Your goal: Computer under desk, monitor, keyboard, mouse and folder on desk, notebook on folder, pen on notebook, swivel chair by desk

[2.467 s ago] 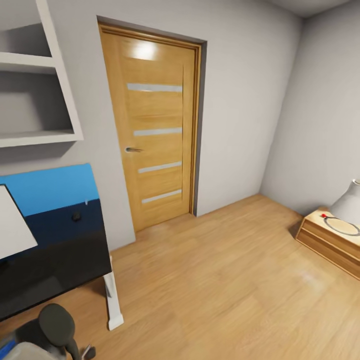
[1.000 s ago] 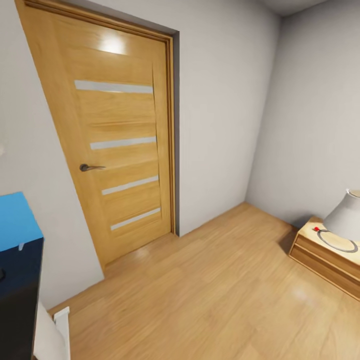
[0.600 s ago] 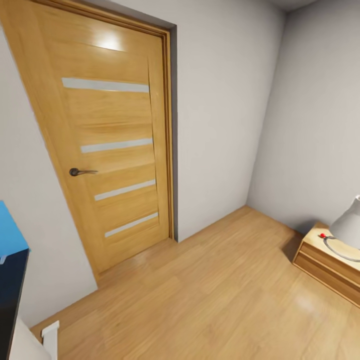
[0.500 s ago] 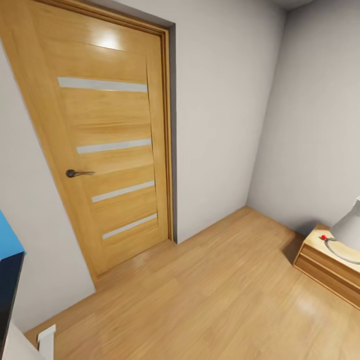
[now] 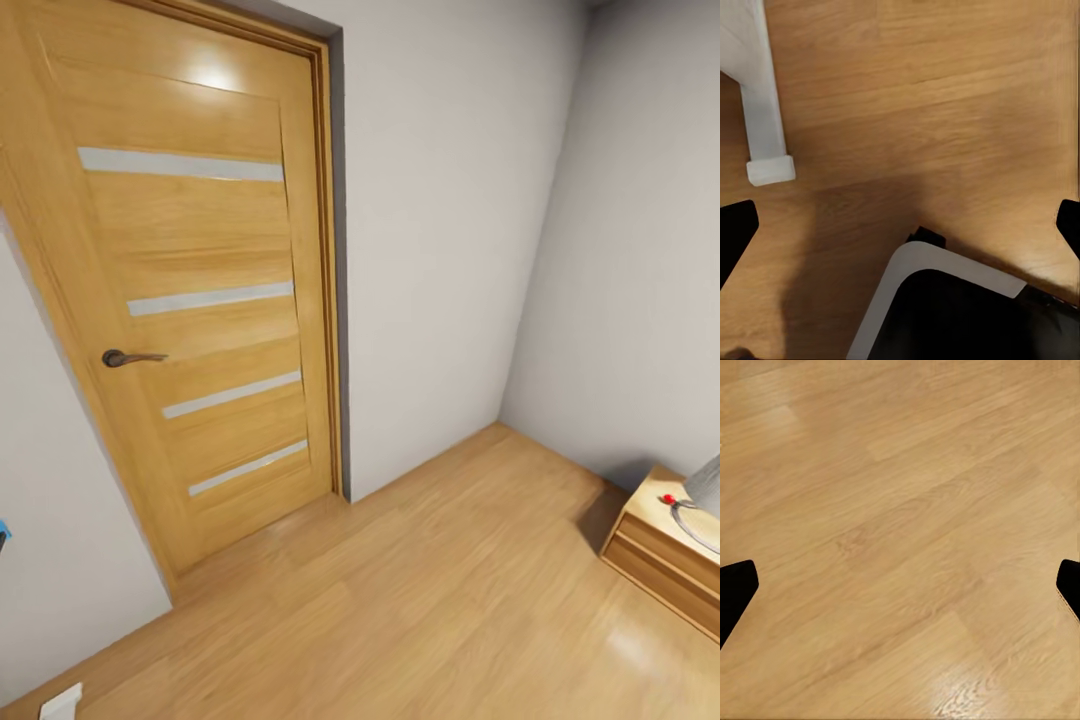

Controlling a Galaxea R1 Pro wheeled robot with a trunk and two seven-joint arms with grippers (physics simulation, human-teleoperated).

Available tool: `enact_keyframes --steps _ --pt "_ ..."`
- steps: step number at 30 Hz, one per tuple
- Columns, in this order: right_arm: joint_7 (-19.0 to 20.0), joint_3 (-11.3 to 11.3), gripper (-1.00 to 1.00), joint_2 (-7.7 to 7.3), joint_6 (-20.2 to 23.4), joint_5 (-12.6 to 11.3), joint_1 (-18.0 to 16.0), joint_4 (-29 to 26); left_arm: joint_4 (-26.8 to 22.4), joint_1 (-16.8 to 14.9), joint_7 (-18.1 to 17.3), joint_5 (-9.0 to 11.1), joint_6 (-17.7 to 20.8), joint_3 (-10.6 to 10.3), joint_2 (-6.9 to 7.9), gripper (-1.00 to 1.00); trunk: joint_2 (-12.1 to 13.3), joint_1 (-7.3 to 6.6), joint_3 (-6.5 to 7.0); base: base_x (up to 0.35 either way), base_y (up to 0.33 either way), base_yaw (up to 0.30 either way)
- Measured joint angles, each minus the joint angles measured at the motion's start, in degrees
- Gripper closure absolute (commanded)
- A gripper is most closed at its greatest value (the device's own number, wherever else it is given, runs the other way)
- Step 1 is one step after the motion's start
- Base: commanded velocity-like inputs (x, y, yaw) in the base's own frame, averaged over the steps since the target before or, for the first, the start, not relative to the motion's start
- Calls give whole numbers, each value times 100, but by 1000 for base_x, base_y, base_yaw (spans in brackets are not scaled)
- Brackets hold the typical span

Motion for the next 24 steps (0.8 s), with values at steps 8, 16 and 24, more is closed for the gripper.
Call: enact_keyframes --steps 8,16,24 --pt "0 0 -100 8 2 0 0 0 1 0 0 6 6 -1 7 -100 0 0 0 256 -198 249" --pt "1 -1 -100 9 -17 -1 0 1 -1 0 0 8 -3 -1 11 -100 0 3 0 42 -16 267" --pt "-25 -17 -100 9 -67 -2 0 -5 2 0 0 8 -3 -1 10 -100 1 3 0 1 -1 276"
